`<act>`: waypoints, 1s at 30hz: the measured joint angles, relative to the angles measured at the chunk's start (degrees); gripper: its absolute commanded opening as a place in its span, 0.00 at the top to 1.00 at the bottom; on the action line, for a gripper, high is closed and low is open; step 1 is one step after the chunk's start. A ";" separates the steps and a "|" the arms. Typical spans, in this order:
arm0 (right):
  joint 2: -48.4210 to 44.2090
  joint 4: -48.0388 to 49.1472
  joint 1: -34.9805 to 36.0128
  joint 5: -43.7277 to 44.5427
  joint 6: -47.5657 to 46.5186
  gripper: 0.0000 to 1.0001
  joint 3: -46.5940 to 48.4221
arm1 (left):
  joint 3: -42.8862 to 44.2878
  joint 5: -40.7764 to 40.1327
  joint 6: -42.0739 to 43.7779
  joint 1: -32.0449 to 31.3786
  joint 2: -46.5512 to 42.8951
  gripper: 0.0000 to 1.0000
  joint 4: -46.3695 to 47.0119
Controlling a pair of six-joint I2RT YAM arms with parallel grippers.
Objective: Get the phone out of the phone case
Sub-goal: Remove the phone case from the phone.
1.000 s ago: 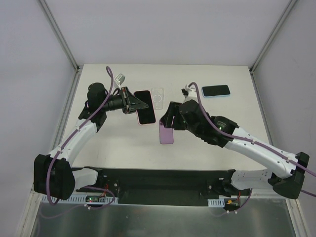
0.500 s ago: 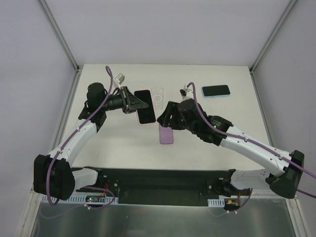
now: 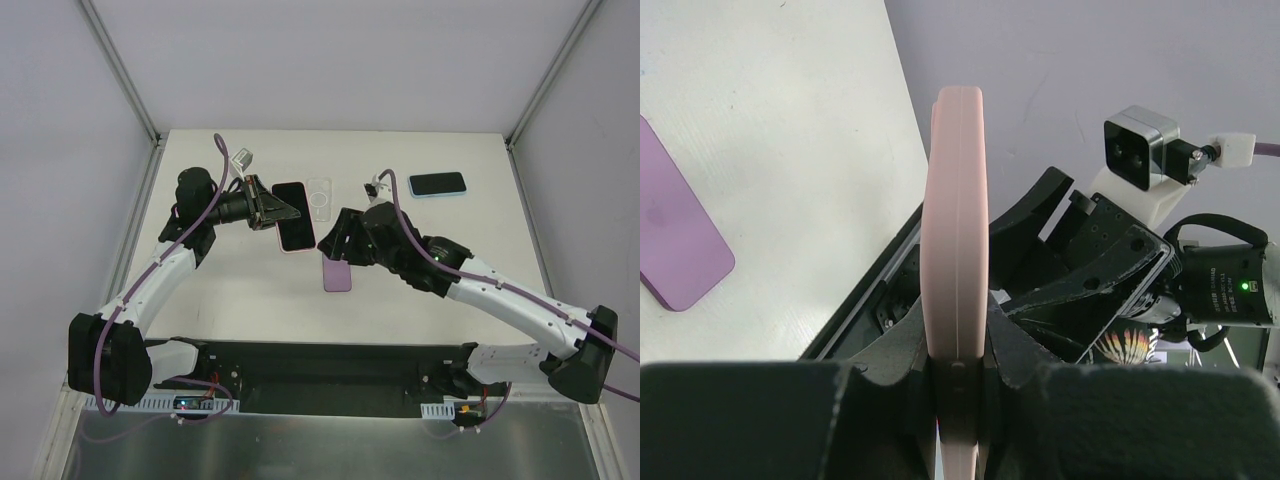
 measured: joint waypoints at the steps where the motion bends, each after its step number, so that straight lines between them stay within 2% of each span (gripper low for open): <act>1: -0.13 0.00 0.00 -0.02 -0.02 0.38 0.00 | 0.00 0.00 0.00 0.00 0.00 1.00 0.00; 10: -2.29 -0.02 0.00 0.00 -0.07 0.38 0.00 | 0.00 0.00 0.00 0.00 0.00 1.00 0.02; 30: -0.31 0.00 -0.02 -1.18 -0.26 0.38 0.02 | 0.00 0.00 -0.02 0.00 0.00 1.00 0.02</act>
